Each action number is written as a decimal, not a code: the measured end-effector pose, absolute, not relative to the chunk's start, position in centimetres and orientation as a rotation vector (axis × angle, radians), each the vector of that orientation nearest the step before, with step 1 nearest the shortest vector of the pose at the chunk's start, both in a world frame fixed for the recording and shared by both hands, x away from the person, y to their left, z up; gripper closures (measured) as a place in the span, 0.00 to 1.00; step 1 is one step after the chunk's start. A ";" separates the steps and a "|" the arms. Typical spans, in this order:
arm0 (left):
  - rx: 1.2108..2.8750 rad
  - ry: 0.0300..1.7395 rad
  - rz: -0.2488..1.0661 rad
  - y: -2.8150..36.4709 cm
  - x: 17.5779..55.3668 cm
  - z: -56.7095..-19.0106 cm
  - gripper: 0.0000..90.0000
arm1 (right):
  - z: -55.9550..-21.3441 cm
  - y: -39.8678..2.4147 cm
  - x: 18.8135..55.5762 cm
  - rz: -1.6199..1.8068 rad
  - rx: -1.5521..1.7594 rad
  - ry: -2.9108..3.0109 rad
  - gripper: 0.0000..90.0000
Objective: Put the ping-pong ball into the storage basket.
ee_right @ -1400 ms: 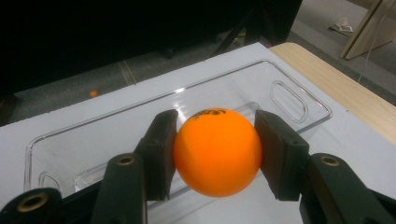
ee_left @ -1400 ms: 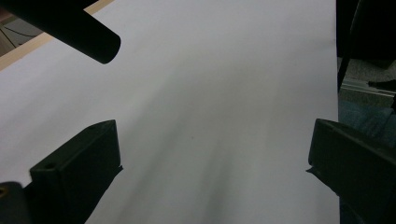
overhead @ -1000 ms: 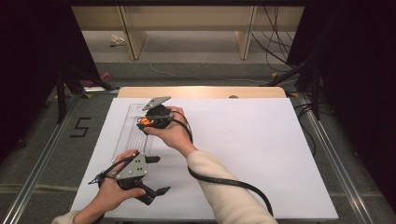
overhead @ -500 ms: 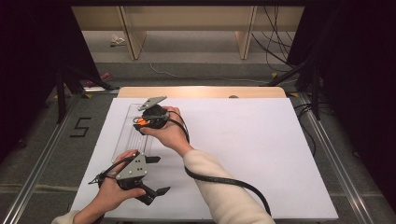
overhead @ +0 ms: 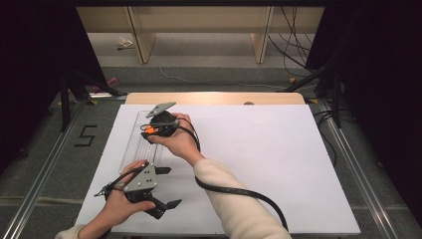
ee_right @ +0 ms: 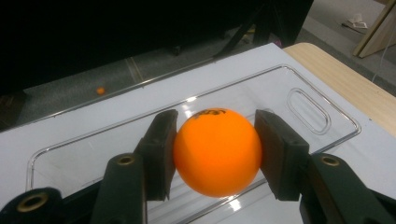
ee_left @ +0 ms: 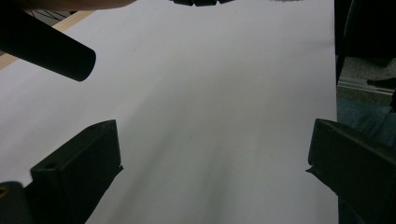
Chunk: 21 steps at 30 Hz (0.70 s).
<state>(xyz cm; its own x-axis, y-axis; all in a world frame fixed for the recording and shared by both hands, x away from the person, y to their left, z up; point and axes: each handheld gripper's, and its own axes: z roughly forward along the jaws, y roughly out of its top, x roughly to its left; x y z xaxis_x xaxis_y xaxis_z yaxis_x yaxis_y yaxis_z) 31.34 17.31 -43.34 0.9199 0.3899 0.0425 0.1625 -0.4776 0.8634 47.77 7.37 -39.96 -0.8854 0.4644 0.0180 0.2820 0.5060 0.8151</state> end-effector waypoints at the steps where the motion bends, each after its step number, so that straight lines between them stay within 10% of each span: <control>1: 2.073 0.394 0.286 17.3 31.3 -43.3 0.02 | -40.0 7.4 47.8 1.322 0.637 2.544 0.57; 21: 2.077 0.386 0.283 17.3 31.3 -43.3 0.03 | -40.6 8.3 48.2 1.300 0.639 2.572 0.57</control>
<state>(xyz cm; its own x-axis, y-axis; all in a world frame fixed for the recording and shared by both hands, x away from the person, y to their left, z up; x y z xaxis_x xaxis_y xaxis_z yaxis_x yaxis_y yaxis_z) 31.32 17.26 -43.34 0.9229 0.3825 0.0449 0.1576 -0.4815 0.8621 48.18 8.26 -40.59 -0.8892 0.4568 0.0251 0.2910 0.5225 0.8014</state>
